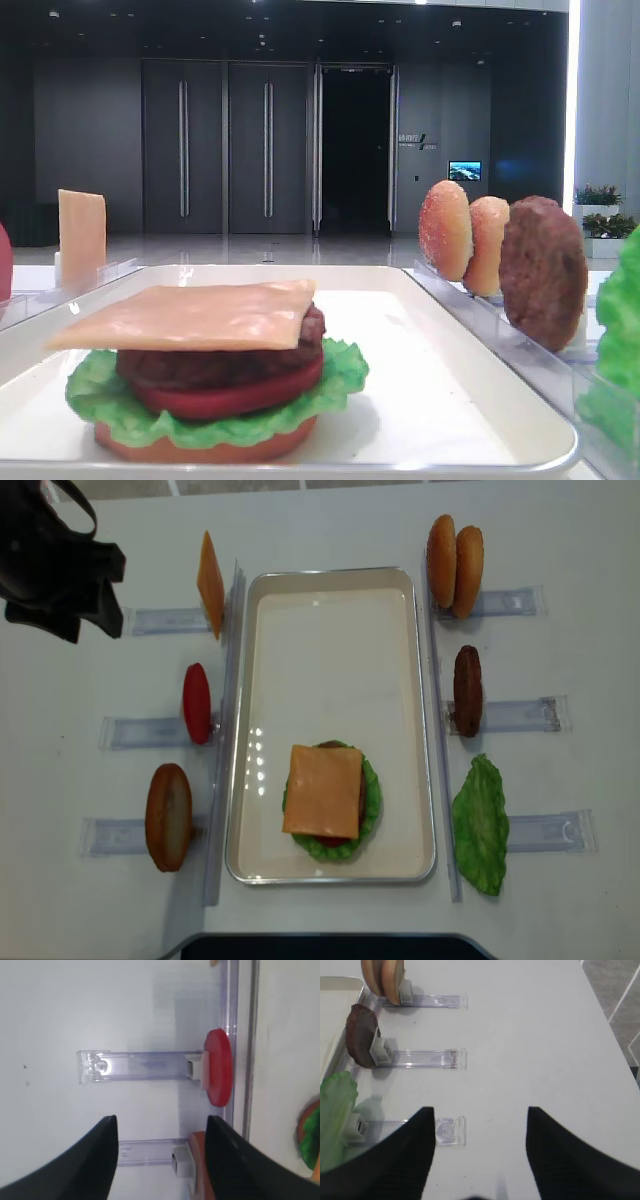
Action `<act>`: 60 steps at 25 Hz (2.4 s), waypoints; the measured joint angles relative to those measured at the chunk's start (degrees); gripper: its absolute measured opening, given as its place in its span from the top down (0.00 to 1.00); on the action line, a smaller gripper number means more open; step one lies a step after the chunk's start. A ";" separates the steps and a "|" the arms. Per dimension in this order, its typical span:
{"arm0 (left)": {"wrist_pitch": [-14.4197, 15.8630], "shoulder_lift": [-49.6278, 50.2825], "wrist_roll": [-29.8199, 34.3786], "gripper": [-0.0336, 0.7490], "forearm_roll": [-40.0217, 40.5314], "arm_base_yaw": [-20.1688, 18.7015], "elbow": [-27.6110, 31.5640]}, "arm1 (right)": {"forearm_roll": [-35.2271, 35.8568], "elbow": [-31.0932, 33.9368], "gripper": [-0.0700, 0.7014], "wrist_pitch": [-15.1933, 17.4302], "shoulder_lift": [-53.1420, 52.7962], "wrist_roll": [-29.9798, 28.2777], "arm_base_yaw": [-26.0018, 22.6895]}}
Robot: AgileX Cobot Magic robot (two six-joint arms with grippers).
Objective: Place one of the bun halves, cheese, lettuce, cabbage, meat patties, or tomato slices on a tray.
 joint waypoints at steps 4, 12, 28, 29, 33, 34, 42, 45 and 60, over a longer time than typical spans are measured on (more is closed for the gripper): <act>0.05 0.00 0.84 0.41 0.00 3.57 0.00 | 0.00 0.00 0.37 0.00 0.00 0.00 0.00; 0.05 0.00 1.52 0.41 0.79 5.88 0.00 | 0.00 0.00 0.37 0.00 0.00 0.00 0.00; 0.10 -4.00 1.54 0.41 1.41 5.88 1.78 | 0.00 0.00 0.37 0.00 0.00 0.00 0.00; 0.15 -4.90 1.54 0.41 1.41 5.88 2.22 | 0.00 0.00 0.37 0.00 0.00 0.00 0.00; 0.42 -8.95 1.54 0.41 1.34 5.88 3.36 | 0.00 0.00 0.37 0.00 0.00 0.00 0.00; 0.56 -10.19 1.54 0.41 1.34 5.88 3.49 | 0.00 0.00 0.37 0.00 0.00 0.00 0.00; 0.92 -22.62 1.54 0.41 1.34 5.88 9.93 | 0.00 0.00 0.37 0.00 0.00 0.00 0.00; 1.04 -28.25 1.54 0.41 1.32 5.88 13.20 | 0.00 0.00 0.37 0.00 0.00 0.00 0.00; 1.40 -49.94 2.97 0.42 0.79 5.88 24.26 | 0.00 0.00 0.37 0.00 0.00 0.00 0.00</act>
